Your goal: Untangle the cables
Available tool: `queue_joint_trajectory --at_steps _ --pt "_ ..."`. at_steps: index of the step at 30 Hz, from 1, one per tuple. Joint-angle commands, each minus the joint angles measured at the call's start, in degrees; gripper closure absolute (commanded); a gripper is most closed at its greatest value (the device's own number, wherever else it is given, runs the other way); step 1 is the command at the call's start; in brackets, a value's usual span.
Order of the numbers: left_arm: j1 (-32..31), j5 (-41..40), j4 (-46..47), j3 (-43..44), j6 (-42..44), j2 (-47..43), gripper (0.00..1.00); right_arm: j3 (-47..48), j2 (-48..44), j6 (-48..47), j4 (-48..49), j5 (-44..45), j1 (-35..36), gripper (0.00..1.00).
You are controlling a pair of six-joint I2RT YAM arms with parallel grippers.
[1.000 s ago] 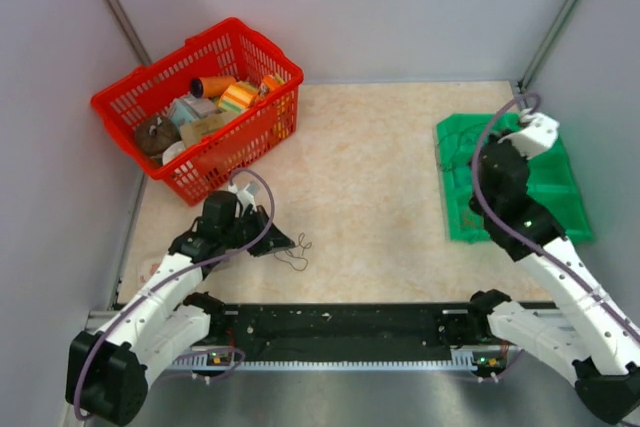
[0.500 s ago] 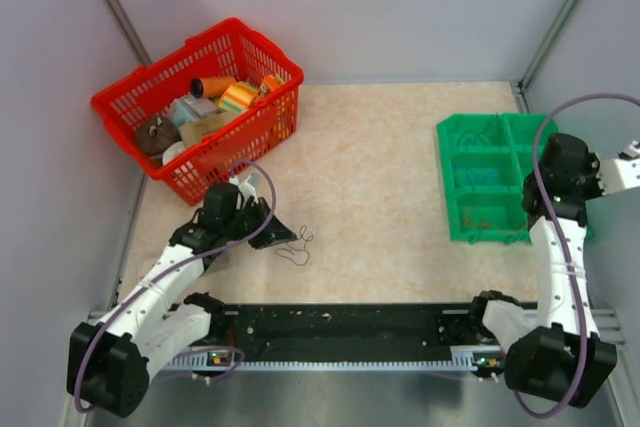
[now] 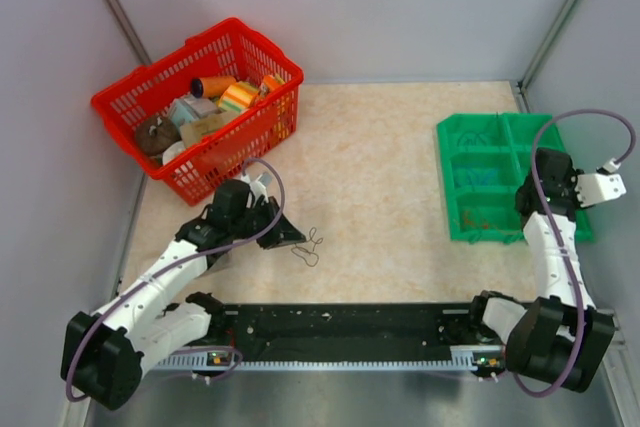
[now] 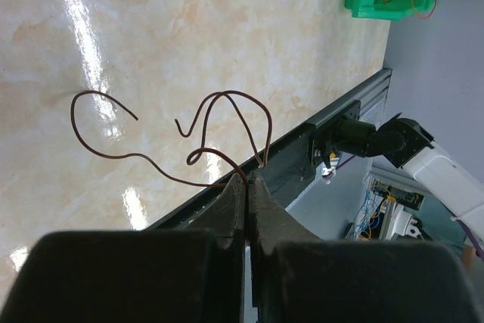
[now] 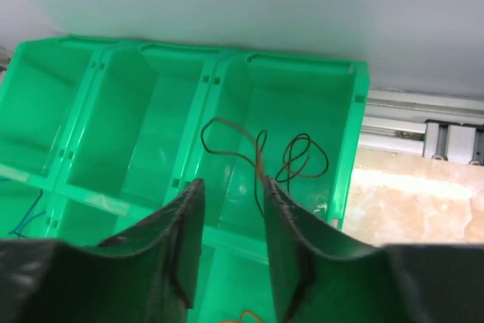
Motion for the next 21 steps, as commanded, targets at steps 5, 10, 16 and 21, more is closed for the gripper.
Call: queue_joint_trajectory --at_steps 5,10,16,21 --pt "-1.42 -1.3 3.11 0.39 -0.83 -0.28 1.0 5.18 -9.1 -9.47 -0.28 -15.4 -0.83 0.3" --pt "-2.91 -1.03 6.0 0.47 -1.62 2.36 1.0 0.09 -13.07 -15.96 9.9 -45.36 8.1 0.27" --pt "-5.46 -2.09 7.59 -0.4 -2.24 4.56 1.0 -5.7 -8.24 -21.78 20.08 -60.44 37.8 0.27" --pt "-5.9 -3.14 8.3 -3.39 -2.86 3.86 1.0 -10.9 -2.72 -23.19 30.91 -56.94 57.68 0.25"
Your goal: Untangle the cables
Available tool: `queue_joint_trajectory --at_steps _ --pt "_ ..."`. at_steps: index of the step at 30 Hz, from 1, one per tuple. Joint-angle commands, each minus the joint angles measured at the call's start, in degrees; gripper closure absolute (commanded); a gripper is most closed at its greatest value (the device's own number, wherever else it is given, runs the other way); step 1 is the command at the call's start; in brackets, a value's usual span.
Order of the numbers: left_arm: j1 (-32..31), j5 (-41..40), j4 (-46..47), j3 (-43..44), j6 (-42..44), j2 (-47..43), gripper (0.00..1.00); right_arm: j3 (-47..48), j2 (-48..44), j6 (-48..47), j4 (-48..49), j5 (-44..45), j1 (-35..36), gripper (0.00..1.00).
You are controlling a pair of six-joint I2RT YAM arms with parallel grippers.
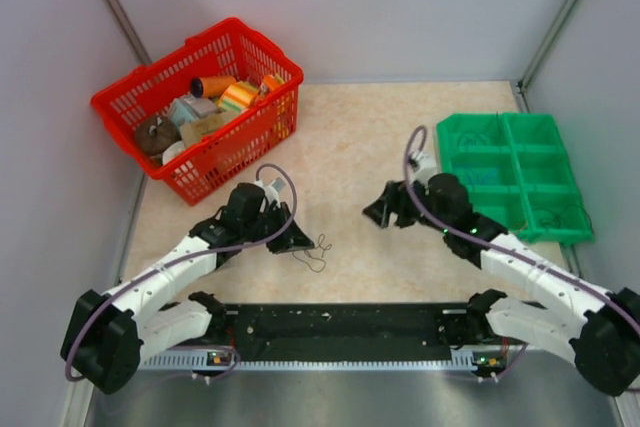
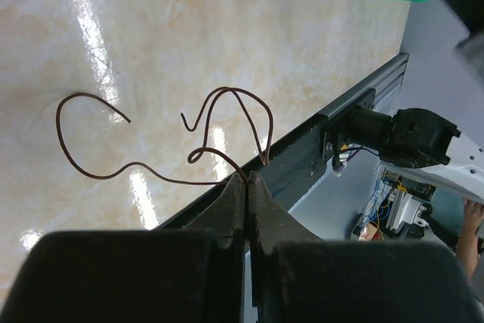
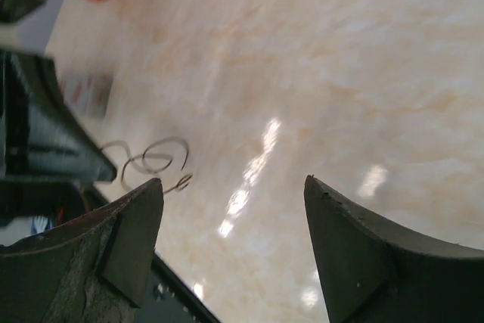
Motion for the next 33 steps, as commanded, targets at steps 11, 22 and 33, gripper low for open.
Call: queue_joint_trajectory --at_steps 11,22,33 --pt "-0.48 -10.25 -7.44 -1.54 0.6 -15.44 0.43 -1.04 15.93 -3.19 18.68 -4.34 22.12 0.25" --pt "-0.48 -40.58 -26.17 2.69 -2.91 -45.32 0.42 11.96 27.54 6.99 -2.66 23.25 33.18 0.01" --pt "-0.48 -41.3 -28.64 2.07 -2.65 -47.45 0.41 26.54 43.26 8.41 -20.23 37.49 43.12 0.03"
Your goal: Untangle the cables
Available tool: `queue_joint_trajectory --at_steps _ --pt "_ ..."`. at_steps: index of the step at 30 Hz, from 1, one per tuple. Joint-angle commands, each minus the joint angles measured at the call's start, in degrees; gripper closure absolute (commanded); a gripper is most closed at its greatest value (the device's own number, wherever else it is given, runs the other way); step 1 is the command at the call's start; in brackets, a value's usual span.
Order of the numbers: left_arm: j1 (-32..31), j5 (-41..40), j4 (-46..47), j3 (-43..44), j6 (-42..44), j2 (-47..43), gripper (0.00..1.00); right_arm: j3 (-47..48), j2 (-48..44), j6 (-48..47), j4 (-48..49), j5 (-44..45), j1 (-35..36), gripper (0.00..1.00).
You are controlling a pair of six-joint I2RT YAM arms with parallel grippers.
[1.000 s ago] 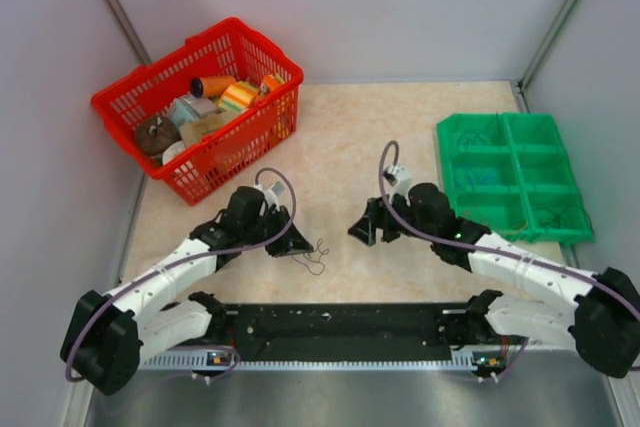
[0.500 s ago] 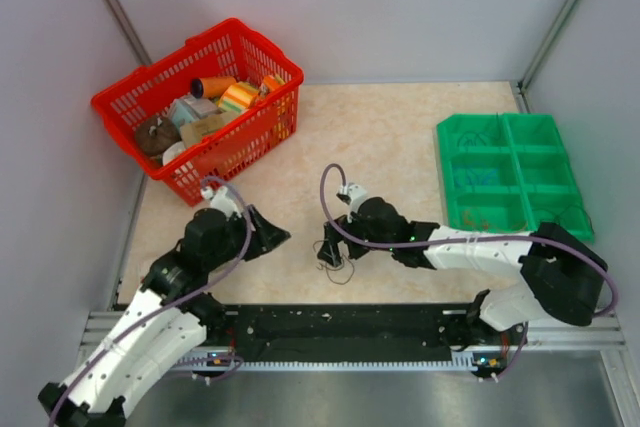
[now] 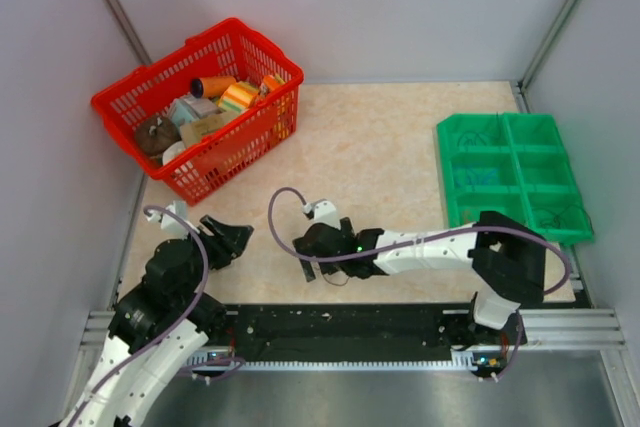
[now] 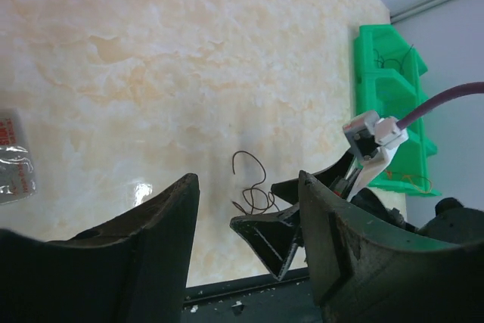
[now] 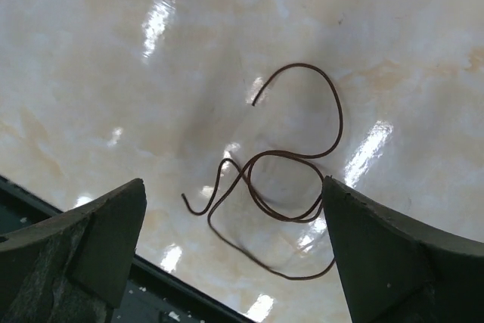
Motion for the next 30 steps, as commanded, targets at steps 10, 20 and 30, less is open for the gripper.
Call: queue_joint_trajectory --at_steps 10,20,30 --pt "-0.09 0.36 2.17 -1.02 -0.09 3.51 0.41 6.09 8.37 -2.95 -10.39 9.94 4.04 0.19" --pt "-0.09 3.0 4.81 -2.42 -0.61 5.09 0.43 4.85 8.89 -5.32 -6.26 8.45 4.12 0.57" --pt "0.0 3.53 4.99 -2.95 -1.14 5.35 0.43 3.89 6.18 -6.1 -0.81 2.47 4.39 0.98"
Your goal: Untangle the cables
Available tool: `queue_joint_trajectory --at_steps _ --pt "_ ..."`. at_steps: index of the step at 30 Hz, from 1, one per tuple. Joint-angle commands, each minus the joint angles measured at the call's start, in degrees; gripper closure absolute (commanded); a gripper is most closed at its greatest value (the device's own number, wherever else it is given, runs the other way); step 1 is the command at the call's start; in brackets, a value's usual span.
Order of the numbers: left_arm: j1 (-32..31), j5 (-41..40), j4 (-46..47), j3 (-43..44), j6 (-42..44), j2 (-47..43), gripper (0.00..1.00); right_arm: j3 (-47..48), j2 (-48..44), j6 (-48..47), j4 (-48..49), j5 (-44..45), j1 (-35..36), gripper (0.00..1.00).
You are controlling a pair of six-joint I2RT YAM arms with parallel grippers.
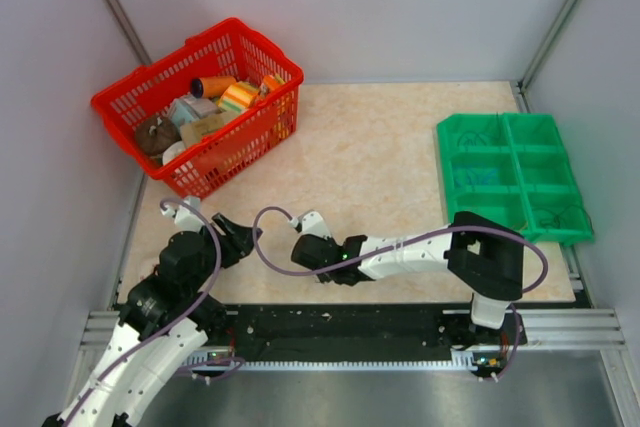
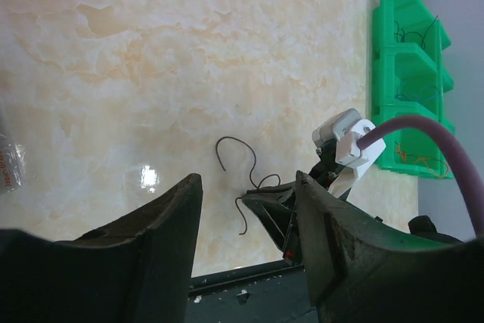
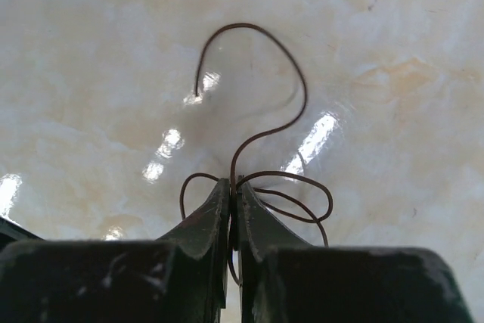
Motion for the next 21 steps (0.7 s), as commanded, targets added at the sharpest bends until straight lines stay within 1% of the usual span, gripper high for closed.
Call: queue_joint_trajectory --at_steps 1,5,13,16,20,21 --pt "-0.09 0.58 3.0 -0.57 -0.6 0.55 0.43 -1.01 -3.4 -1.69 4.72 -2.08 0.65 1.0" --pt "0.0 0.67 3.35 -0.83 -0.6 0.63 0.44 -3.55 -7.61 -3.98 6.91 -1.2 0.65 1.0" --pt "0.0 1.63 4.4 -1.09 -0.77 2.04 0.44 -13.74 -20.18 -5.3 18.42 1.26 -0.05 1.0" --pt "0.0 1.99 4.84 -1.36 -0.77 2.3 0.44 -17.17 -22.91 -2.24 18.96 2.84 -2.42 1.0" --pt "0.0 2.6 5.19 -1.36 -0.86 2.66 0.44 -20.43 -25.19 2.16 18.96 0.3 -7.95 1.0" --pt "-0.09 2.69 5.11 -1.18 -0.77 2.83 0.44 -20.78 -26.33 2.6 18.35 0.99 -9.27 1.0"
